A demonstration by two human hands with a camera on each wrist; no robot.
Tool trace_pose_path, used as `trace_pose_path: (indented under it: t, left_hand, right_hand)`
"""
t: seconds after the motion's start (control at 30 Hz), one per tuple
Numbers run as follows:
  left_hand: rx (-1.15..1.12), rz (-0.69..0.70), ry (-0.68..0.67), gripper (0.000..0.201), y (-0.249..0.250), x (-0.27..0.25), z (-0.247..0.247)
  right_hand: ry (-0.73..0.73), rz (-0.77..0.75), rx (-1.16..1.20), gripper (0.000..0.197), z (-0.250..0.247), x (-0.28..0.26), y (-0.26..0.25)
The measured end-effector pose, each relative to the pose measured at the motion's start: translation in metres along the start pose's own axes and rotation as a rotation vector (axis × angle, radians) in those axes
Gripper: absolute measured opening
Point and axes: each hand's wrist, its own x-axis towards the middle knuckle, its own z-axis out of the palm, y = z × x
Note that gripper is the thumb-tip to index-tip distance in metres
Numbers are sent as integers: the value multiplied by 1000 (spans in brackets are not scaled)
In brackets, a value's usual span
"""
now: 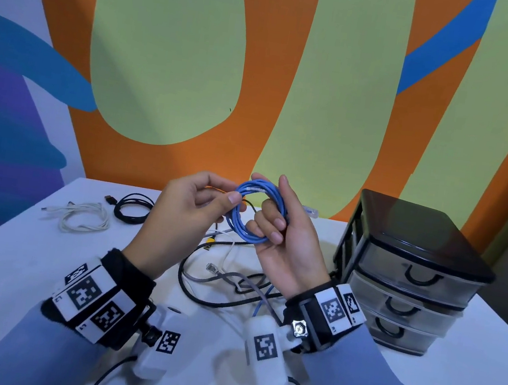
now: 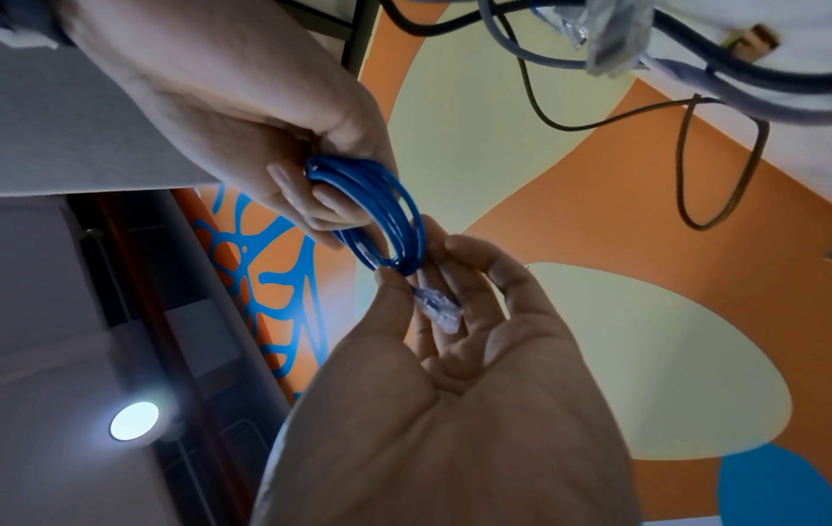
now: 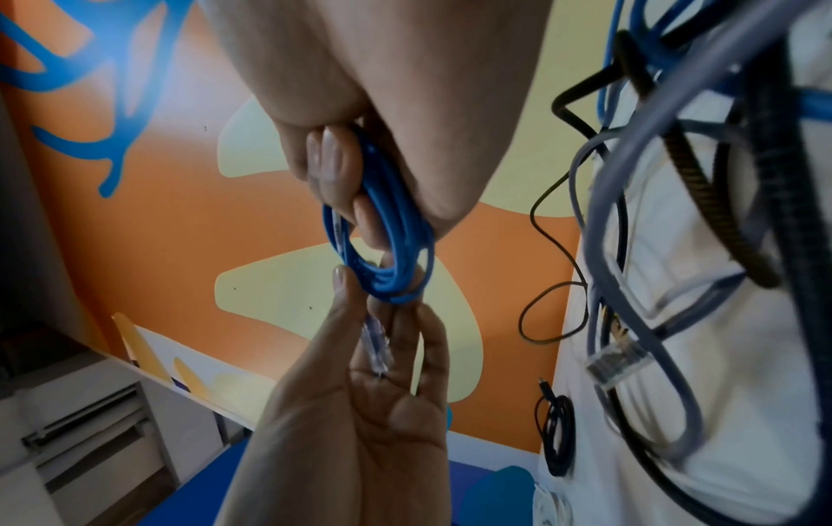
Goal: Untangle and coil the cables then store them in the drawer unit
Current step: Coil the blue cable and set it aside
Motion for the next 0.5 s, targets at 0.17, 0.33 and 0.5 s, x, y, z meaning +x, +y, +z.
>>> trace_pose_path:
  t: [0.17,0.33,0.5]
  left_hand:
    - [62,63,-22,14,5,0,-7]
    - [18,71,-45,17,7,1,-8]
    - [22,26,-90,28,6,1,-8]
  right_hand:
    - [-33,85,-26,33,-4,1,-13]
    - [-79,99,34,36,-5,0,-13]
    - [-88,107,27,34,-4,-1,-9]
